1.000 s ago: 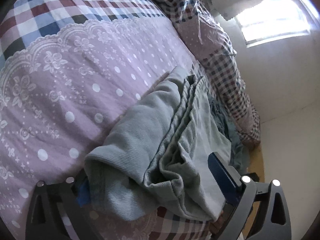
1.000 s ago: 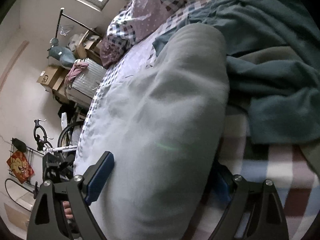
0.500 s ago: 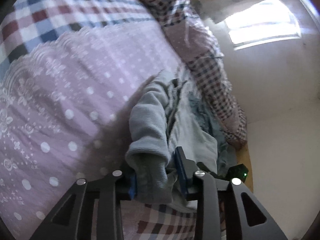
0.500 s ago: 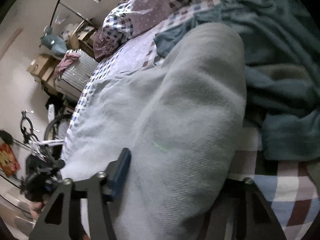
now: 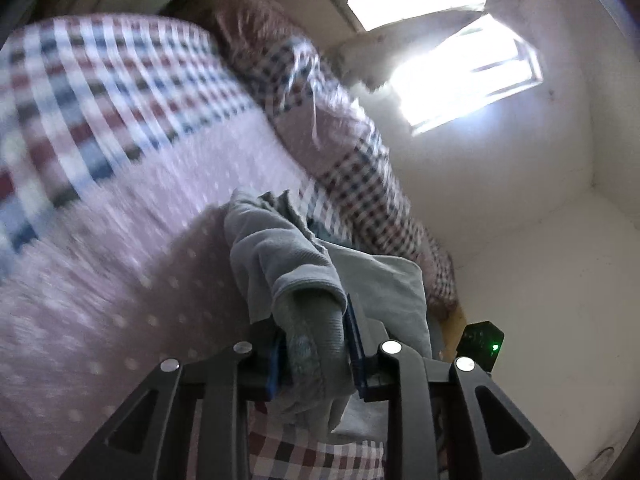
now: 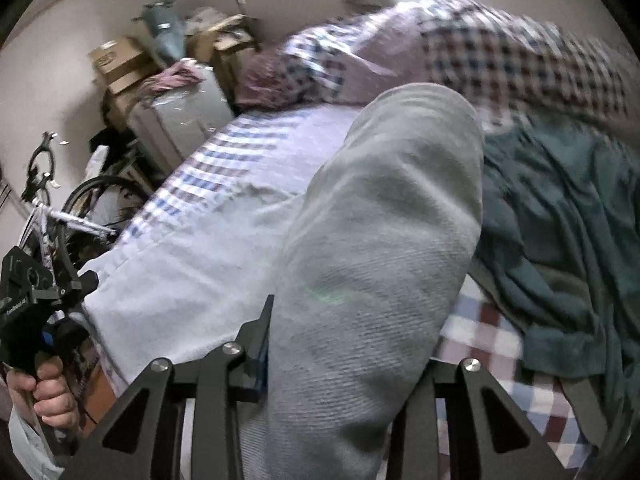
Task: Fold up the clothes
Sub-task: 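Grip the folded sweatpants with both tools and carry them toward the bed corner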
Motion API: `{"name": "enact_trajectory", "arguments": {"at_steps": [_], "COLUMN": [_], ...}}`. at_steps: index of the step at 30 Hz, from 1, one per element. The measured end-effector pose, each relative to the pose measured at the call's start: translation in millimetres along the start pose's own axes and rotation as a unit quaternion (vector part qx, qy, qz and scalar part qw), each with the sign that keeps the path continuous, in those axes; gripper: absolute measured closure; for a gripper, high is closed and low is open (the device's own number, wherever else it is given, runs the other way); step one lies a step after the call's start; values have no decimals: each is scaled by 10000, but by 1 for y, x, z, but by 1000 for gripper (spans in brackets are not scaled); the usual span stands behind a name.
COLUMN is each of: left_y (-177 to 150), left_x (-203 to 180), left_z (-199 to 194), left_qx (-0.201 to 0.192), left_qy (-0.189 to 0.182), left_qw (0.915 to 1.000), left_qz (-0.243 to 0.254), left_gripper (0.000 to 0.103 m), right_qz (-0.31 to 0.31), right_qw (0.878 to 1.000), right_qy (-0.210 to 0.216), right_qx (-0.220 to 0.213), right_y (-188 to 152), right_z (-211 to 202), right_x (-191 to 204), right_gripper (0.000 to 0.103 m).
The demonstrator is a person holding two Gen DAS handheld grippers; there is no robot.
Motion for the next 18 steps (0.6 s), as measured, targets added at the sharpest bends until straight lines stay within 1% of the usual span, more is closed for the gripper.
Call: {"name": "enact_trajectory", "arguments": {"at_steps": [2, 4, 6, 8, 10, 13, 15, 18], "left_y": [7, 16, 24, 29, 32, 29, 25, 18], "left_x": [1, 4, 7, 11, 18, 29, 35, 47], "left_z": [-26, -57, -88, -117, -139, -165, -172, -170], "left_qx": [-314, -723, -1197, -1650, -2048, -2576, -2822, -3120], "left_qy": [28, 85, 186, 297, 518, 922, 1181, 1489], "left_qw": [9995, 9973, 9925, 9854, 9769, 9614, 9517, 9382], "left_qz": [15, 71, 183, 305, 332, 277, 252, 140], "left_gripper": [76, 76, 76, 76, 76, 76, 76, 76], "right_qz": [-256, -546, -897, -1296, -1751, -2318, -2679, -3270], "right_qw": [9996, 9982, 9949, 9893, 9807, 9661, 9543, 9321], "right_qy": [118, 250, 436, 653, 864, 1138, 1324, 1533], "right_qx": [-63, -92, -120, -130, -138, -72, 54, 266], "right_y": [15, 31, 50, 69, 87, 107, 118, 130], "right_z": [-1, 3, 11, 22, 35, 57, 77, 110], "right_x": [29, 61, 103, 150, 200, 268, 309, 351], "right_gripper": [67, 67, 67, 67, 67, 67, 67, 67]}}
Point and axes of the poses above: each gripper's, at about its wrist camera, not at the fingertips, and z roughly the way its jaws point, x to its left, y to its top, the point moved 2 cm from there along z, roughly the way its jaws point, and after that the axes turned 5 degrees about -y, right-handed, at the moved point
